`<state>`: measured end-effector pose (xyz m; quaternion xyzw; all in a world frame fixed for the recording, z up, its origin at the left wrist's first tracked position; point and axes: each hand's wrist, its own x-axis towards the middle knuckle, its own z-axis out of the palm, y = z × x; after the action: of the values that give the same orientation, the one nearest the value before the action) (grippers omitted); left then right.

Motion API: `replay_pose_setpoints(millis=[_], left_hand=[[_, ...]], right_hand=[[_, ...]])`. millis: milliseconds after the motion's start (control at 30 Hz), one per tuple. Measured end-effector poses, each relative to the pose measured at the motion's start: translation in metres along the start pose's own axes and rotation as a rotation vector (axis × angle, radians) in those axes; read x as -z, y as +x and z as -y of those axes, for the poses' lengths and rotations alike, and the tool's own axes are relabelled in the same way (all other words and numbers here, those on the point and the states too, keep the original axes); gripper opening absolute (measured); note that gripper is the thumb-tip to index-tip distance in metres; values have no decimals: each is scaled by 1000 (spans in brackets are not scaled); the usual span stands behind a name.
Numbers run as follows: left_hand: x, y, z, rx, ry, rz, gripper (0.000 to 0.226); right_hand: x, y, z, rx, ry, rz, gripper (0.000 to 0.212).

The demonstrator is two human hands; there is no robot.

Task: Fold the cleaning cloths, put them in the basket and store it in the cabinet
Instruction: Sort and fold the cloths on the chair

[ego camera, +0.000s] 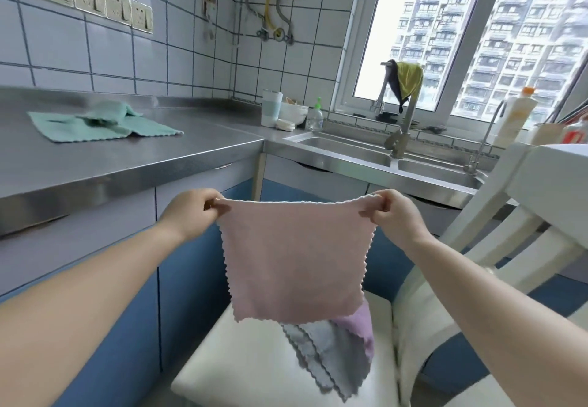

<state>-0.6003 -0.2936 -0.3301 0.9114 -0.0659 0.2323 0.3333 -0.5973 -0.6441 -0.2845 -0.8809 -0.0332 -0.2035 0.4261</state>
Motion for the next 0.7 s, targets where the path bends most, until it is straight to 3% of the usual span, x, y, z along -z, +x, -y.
replay_pose_setpoints(millis=[67,200,333,533,700], left_hand=[[9,-7,9,168,-216,-44,10],[19,-21,25,212,-112,-72,10],[26,-31,39,271,-214,-162,10],[35,-66,49,266,-284,-89,11],[18,-123,61,348,-289,30,12]], right_hand=[[-15,-3,7,49,-52,18,17],[-44,-10,14,68,-161,25,11],[-62,-16,19,19,-141,34,14],[-71,-51,2,51,-245,115,30],[-86,-113,-32,-20,-74,203,29]])
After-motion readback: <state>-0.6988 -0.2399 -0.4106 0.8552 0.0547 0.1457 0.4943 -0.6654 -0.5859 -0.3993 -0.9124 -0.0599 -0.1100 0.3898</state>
